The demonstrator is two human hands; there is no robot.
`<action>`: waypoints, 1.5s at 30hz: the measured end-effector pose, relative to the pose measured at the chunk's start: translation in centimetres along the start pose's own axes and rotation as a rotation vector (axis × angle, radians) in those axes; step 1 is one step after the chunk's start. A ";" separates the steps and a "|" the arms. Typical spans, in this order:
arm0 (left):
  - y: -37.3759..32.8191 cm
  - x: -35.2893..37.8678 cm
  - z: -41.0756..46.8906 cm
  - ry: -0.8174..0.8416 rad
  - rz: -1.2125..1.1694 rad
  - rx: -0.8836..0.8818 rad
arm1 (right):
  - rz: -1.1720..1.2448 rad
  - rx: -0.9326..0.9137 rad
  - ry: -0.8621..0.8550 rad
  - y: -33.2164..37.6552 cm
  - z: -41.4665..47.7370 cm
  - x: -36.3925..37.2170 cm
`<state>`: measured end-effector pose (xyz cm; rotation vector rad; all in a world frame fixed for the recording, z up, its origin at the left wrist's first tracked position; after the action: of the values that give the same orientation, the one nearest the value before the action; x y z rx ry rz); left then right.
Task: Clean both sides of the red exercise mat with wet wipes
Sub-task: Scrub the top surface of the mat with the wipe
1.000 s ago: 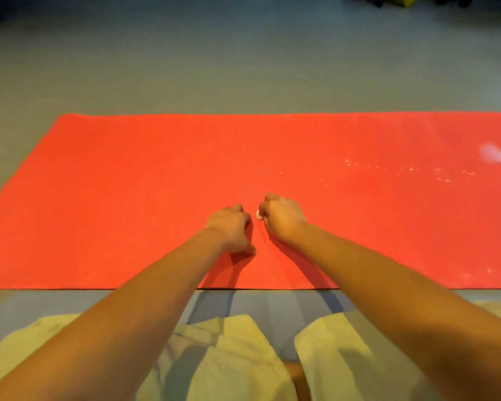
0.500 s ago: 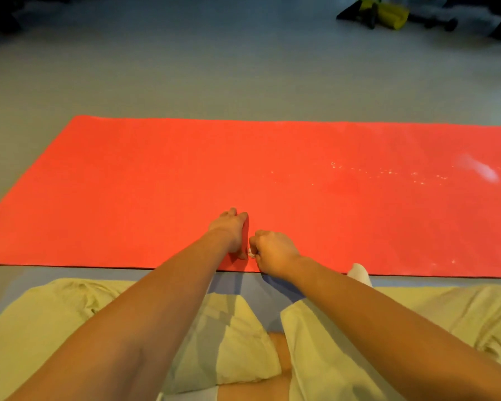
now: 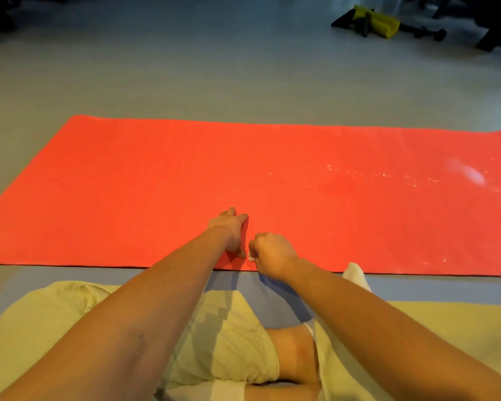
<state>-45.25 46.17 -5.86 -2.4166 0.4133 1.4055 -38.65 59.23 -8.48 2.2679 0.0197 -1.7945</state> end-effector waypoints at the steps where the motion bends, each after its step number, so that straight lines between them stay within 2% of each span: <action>1: 0.0 0.0 0.1 0.000 0.002 -0.001 | -0.004 -0.001 -0.003 0.0 0.0 0.1; 9: -0.1 0.0 0.1 -0.003 0.013 -0.005 | 0.035 0.014 -0.052 -0.1 -0.6 0.2; 18: 0.0 -0.1 0.5 0.007 0.034 -0.016 | 0.000 -0.168 -0.075 -1.2 -0.7 1.1; 24: -0.2 -0.2 0.6 0.005 0.022 -0.018 | 0.022 0.043 -0.121 -3.0 3.0 -2.0; 26: -0.3 -0.4 0.5 0.007 0.024 -0.015 | -0.012 0.059 -0.105 -3.1 3.7 -2.4; 31: -0.2 -0.5 0.6 0.013 0.019 -0.019 | -0.129 -0.131 -0.101 -2.8 1.6 -0.8; 35: -0.4 -0.4 0.7 0.009 0.027 -0.027 | -0.146 -0.288 0.000 -3.0 -0.2 0.3; 39: -0.5 -0.5 0.9 0.018 0.017 -0.031 | -0.041 -0.245 0.036 -3.2 1.6 -1.1; 45: -0.4 -0.8 0.9 0.030 0.036 -0.026 | 0.029 -0.113 -0.057 -3.4 4.1 -2.2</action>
<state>-46.19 47.00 -5.58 -2.4650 0.4507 1.3995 -43.61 62.00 -7.83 2.1284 0.0756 -1.7959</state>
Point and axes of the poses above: each hand's wrist, its own z-axis towards the middle knuckle, its own x-axis out of the palm, y = z × x, the point moved 2 cm from there along z, towards the middle knuckle, and after that the axes turned 8 degrees about x, right-handed, at the moved point
